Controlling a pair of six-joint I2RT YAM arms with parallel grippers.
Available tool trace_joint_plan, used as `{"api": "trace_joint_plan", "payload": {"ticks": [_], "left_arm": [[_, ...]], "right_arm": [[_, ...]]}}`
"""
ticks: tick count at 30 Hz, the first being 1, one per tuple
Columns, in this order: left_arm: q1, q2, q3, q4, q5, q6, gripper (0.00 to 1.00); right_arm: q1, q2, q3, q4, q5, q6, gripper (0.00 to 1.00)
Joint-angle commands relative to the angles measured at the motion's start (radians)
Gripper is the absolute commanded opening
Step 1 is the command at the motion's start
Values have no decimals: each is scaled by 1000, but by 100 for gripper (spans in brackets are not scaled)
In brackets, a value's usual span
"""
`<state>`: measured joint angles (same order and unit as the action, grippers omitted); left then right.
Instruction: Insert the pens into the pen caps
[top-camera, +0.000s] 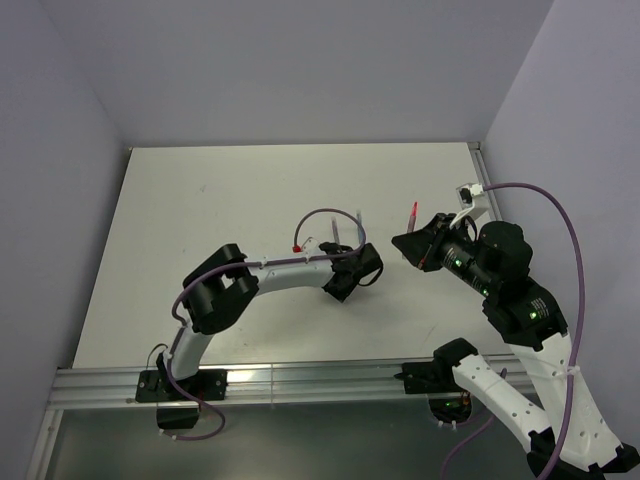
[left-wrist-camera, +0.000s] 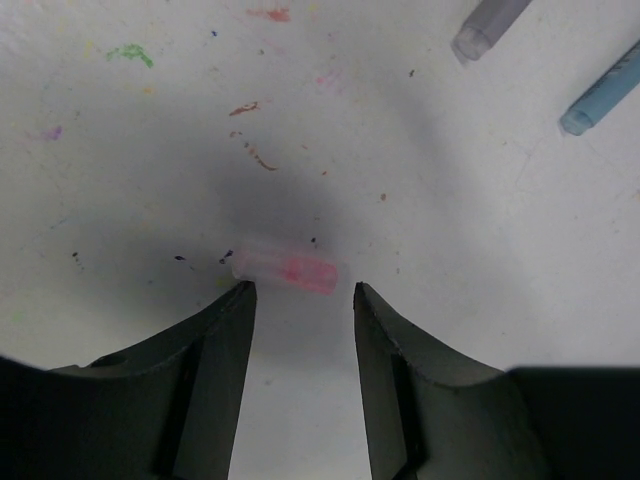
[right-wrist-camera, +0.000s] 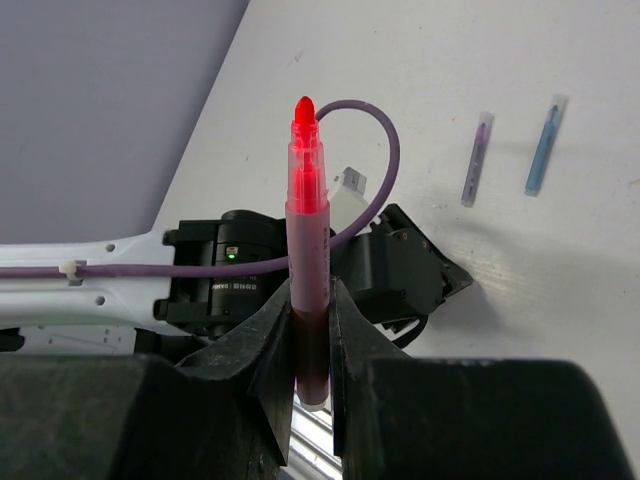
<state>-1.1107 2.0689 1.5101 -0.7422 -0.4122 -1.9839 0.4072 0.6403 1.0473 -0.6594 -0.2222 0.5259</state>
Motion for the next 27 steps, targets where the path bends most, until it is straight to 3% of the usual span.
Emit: {"api": "trace_joint_plan", "payload": {"ticks": [1,9,27], "left_arm": [[6,22,42,-23,13,-325,50],[26,3,-5,-25,19,-332,45],[68,102,108,-177,61,-233,35]], "right_arm": [[-2,-5,23,15,-9,-17,0],[-2,-16,11,15,-12,-15,0],[-2,-36,-27,40,-25,5,0]]}}
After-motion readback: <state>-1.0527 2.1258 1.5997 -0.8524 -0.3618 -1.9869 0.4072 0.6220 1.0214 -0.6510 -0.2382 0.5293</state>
